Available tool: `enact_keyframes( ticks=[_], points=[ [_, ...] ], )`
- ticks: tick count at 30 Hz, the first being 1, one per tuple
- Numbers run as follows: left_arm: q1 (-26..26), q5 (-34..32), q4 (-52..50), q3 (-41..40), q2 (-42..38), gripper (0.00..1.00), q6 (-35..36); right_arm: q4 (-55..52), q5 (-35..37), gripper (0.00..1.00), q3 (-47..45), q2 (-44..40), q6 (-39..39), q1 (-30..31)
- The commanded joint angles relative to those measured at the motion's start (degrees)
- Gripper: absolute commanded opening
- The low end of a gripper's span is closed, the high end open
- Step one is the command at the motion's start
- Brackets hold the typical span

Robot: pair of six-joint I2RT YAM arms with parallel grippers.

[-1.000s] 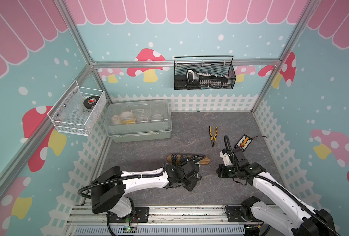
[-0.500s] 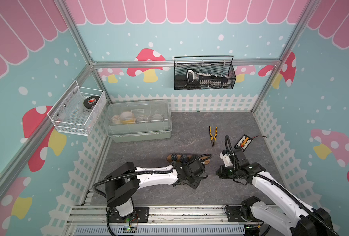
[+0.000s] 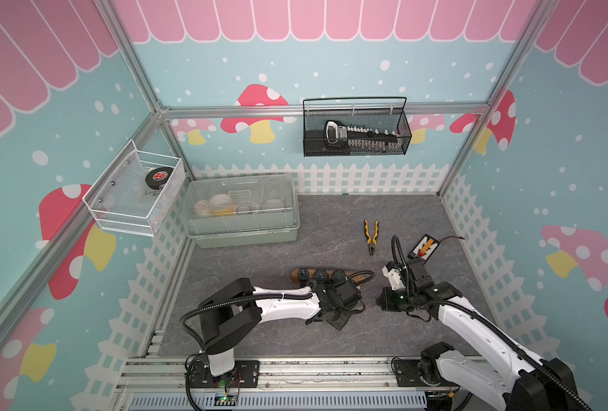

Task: Place watch on stand
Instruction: Pick up the watch at the center of the board.

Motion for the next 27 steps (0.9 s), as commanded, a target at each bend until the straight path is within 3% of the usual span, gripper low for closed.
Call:
enact_keyframes(
  ticks=[1, 4, 20, 27],
  points=[
    [-0.4, 0.5, -1.1, 1.5, 0.8, 0.12, 1.0, 0.2, -0.8, 0.05, 0.7, 0.5, -1.1, -0.5],
    [-0.4, 1.3, -1.0, 1.5, -0.1, 0.00, 0.6, 0.2, -1.1, 0.05, 0.7, 0.6, -1.3, -0.6],
    [-0.3, 6.2, -1.5, 5.2, -15.3, 0.00, 0.4, 0.2, -3.7, 0.06, 1.6, -0.6, -0.5, -1.4],
    [3.1, 11.4, 3.5, 3.5, -24.1, 0.00, -2.3, 0.5, -4.9, 0.06, 2.2, -0.8, 0.4, -1.5]
  ],
)
